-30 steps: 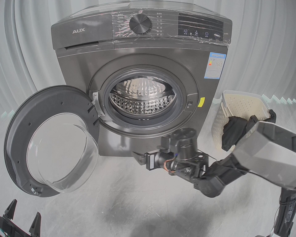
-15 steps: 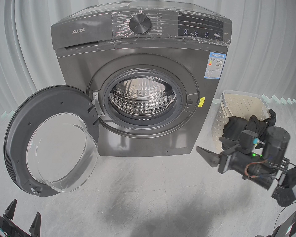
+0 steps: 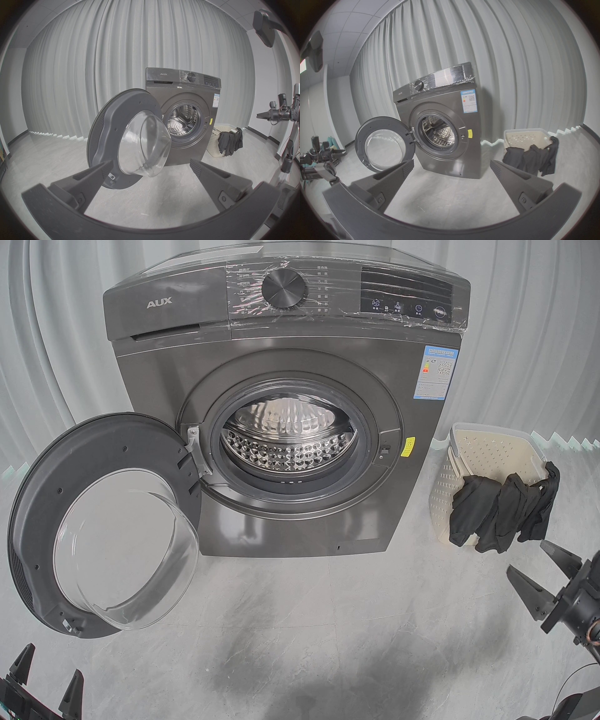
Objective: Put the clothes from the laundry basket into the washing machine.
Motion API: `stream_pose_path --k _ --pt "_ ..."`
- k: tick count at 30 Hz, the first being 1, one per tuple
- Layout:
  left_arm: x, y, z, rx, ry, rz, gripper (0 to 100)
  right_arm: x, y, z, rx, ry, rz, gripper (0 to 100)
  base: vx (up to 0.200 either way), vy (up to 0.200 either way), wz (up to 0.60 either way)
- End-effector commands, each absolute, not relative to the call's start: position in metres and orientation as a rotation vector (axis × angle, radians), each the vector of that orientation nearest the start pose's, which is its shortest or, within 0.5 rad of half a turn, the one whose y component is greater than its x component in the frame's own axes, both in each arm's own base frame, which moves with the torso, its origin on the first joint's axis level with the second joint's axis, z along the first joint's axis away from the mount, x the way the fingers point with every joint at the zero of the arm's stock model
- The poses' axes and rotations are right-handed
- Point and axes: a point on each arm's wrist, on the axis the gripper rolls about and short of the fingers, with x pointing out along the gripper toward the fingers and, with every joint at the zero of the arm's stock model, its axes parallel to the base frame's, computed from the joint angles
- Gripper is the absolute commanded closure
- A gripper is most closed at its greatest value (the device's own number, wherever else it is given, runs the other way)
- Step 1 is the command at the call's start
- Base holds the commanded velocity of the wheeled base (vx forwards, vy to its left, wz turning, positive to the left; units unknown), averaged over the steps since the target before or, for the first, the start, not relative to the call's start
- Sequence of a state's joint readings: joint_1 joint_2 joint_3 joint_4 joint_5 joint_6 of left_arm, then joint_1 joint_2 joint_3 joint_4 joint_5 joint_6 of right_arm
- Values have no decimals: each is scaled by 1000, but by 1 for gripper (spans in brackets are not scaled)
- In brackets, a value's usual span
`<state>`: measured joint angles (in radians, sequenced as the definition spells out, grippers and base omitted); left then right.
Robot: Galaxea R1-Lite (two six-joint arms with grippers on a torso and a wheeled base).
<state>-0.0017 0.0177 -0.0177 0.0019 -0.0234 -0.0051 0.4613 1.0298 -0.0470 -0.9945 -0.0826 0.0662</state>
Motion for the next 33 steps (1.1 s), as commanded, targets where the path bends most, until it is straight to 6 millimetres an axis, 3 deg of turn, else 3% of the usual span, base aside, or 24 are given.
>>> stream_pose_path --k 1,7,12,18,26,33 --pt "-23 0 76 -6 3 -25 0 43 12 142 4 -72 242 0 0 0 0" --pt "-23 -1 76 -8 3 -26 0 8 0 119 -26 -71 118 0 0 0 0" --pt "-23 -1 76 -6 2 -26 0 -7 -3 106 -24 -85 72 0 0 0 0" --pt "-23 0 76 -6 2 -23 0 -16 -3 91 -24 -54 19 0 0 0 0" --pt "-23 0 76 -6 2 -23 0 -20 -2 86 -17 -60 -88 0 0 0 0" --pt "-23 0 76 -6 2 -23 0 -23 -1 80 -14 -47 -31 0 0 0 0"
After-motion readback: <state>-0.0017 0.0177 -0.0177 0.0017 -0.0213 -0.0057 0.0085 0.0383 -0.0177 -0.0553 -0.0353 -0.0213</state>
